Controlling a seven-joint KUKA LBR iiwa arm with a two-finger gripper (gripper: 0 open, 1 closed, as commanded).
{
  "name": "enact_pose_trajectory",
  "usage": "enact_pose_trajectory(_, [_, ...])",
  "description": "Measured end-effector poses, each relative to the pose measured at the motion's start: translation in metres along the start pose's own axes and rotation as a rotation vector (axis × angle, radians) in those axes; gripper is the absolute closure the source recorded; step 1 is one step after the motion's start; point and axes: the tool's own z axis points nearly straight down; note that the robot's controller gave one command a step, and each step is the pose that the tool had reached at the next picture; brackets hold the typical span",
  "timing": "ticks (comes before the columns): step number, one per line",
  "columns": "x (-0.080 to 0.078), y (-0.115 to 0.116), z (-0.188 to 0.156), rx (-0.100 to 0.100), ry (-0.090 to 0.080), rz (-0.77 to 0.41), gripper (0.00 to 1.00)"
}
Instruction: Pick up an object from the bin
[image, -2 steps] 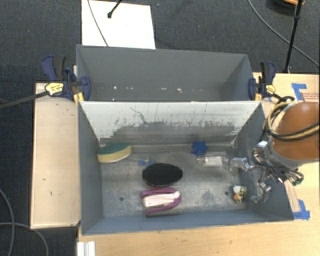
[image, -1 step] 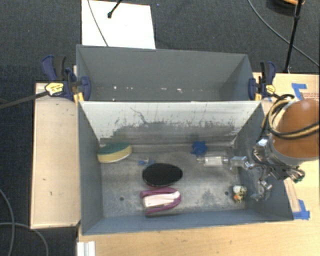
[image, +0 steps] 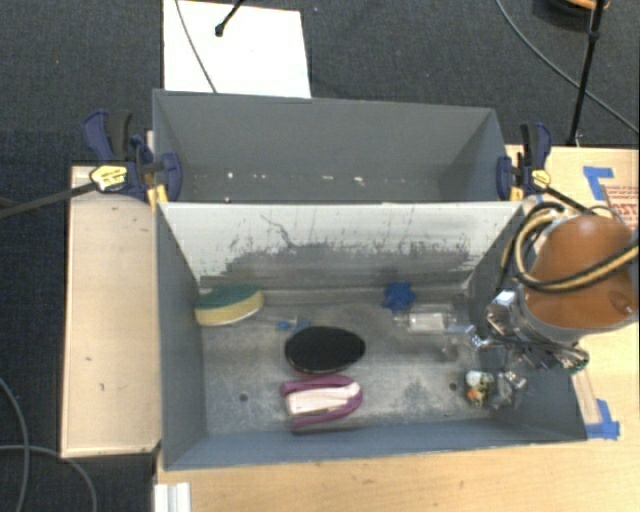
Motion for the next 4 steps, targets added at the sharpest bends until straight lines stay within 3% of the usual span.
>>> enact_pose_trajectory(1, [-0.002, 0.0, -0.001, 0.0, -0.003, 0.001, 0.0])
enact_pose_trajectory(2, [-0.001, 0.0, -0.001, 0.001, -0.003, 0.0, 1.0])
enact_pose_trajectory(4, [-0.005, -0.002, -0.11, 0.011, -0.001, 0.006, 1.0])
